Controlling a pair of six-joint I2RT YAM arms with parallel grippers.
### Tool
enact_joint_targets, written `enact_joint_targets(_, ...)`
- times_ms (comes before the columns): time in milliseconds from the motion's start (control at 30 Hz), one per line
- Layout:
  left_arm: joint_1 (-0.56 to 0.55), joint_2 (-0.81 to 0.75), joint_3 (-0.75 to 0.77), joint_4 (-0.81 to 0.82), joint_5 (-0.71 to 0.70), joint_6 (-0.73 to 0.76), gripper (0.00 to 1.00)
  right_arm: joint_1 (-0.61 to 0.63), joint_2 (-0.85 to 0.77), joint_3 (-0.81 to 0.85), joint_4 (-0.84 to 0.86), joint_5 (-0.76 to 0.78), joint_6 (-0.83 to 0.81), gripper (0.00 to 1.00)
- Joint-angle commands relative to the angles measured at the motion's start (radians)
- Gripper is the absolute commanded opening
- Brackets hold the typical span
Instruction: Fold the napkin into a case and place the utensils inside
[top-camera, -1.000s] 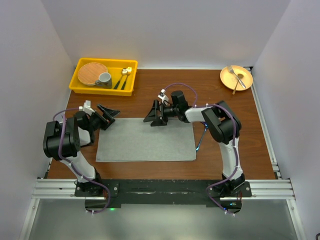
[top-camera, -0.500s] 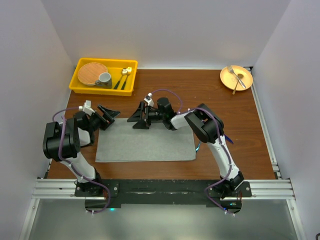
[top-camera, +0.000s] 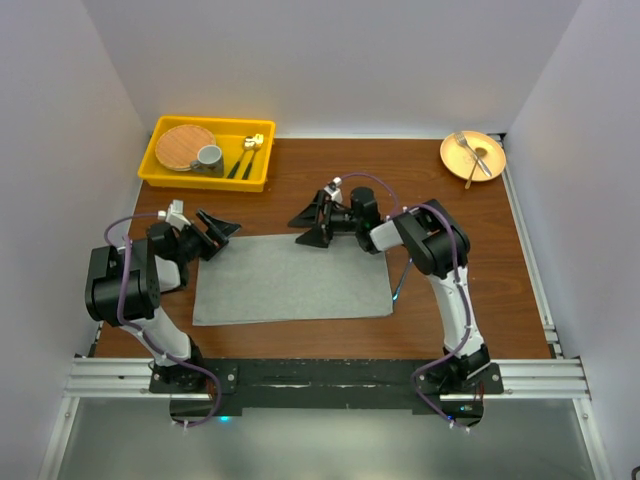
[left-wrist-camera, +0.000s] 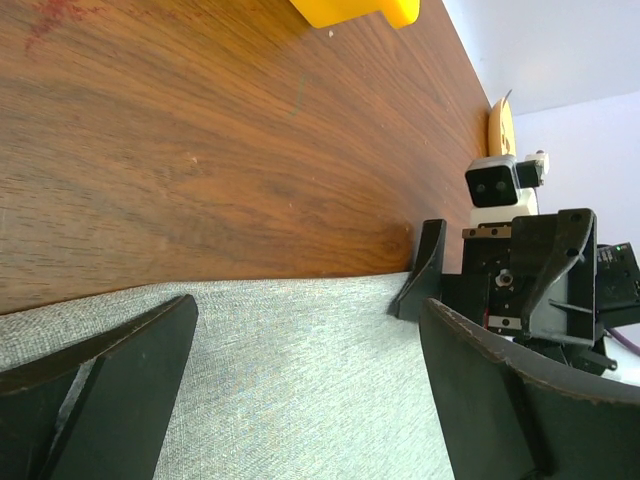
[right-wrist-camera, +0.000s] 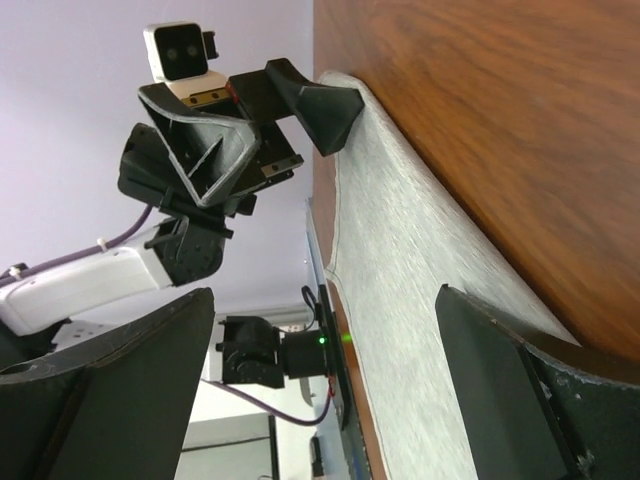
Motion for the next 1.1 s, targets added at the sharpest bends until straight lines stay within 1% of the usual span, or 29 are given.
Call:
enact_joint_targets(0,0.015,0.023,0.001,-0.132,-0.080,0.070,1.00,-0.073,-0.039,-0.062,-0.068,-0.071,-0.077,0.98)
enact_joint_targets(167,0.018,0.024,0.009,-0.141,-0.083,0.074,1.00,-0.149,-0.076,-0.088,-0.133,-0.145,-0.148,0.98)
enact_joint_targets(267,0.020,0.026,0.010,-0.141,-0.085,0.076,1.00,-0.203,-0.102,-0.098,-0.214,-0.170,-0.217,0.98)
enact_joint_targets(400,0.020,0.029,0.015,-0.144,-0.085,0.078,1.00,-0.261,-0.126,-0.099,-0.393,-0.206,-0.341,0.98)
enact_joint_targets(467,0.023,0.030,0.016,-0.150,-0.086,0.079,1.00,-0.290,-0.134,-0.098,-0.446,-0.217,-0.409,0.98)
enact_joint_targets(500,0.023,0.029,0.019,-0.153,-0.086,0.081,1.00,-0.301,-0.134,-0.096,-0.498,-0.223,-0.430,0.98)
enact_joint_targets(700,0.030,0.033,0.035,-0.173,-0.083,0.099,1.00,-0.359,-0.128,-0.043,-0.706,-0.230,-0.629,0.98)
enact_joint_targets(833,0.035,0.044,0.049,-0.178,-0.071,0.101,1.00,-0.367,-0.126,-0.029,-0.714,-0.233,-0.636,0.96)
enact_joint_targets(867,0.035,0.044,0.052,-0.170,-0.065,0.104,1.00,-0.369,-0.139,-0.030,-0.710,-0.230,-0.639,0.93)
enact_joint_targets(900,0.035,0.037,0.059,-0.155,-0.019,0.101,1.00,-0.364,-0.149,-0.035,-0.698,-0.228,-0.621,0.90)
enact_joint_targets(933,0.027,0.030,0.062,-0.130,0.024,0.094,1.00,-0.352,-0.165,-0.047,-0.678,-0.234,-0.604,0.83)
enact_joint_targets(967,0.018,0.021,0.068,-0.094,0.067,0.085,1.00,-0.344,-0.198,-0.052,-0.669,-0.233,-0.598,0.73)
enact_joint_targets(1000,0.004,-0.015,0.091,-0.101,0.111,0.076,1.00,-0.335,-0.220,-0.053,-0.668,-0.233,-0.591,0.70)
enact_joint_targets(1067,-0.046,-0.095,0.108,-0.124,0.115,0.076,1.00,-0.301,-0.257,-0.061,-0.649,-0.231,-0.572,0.65)
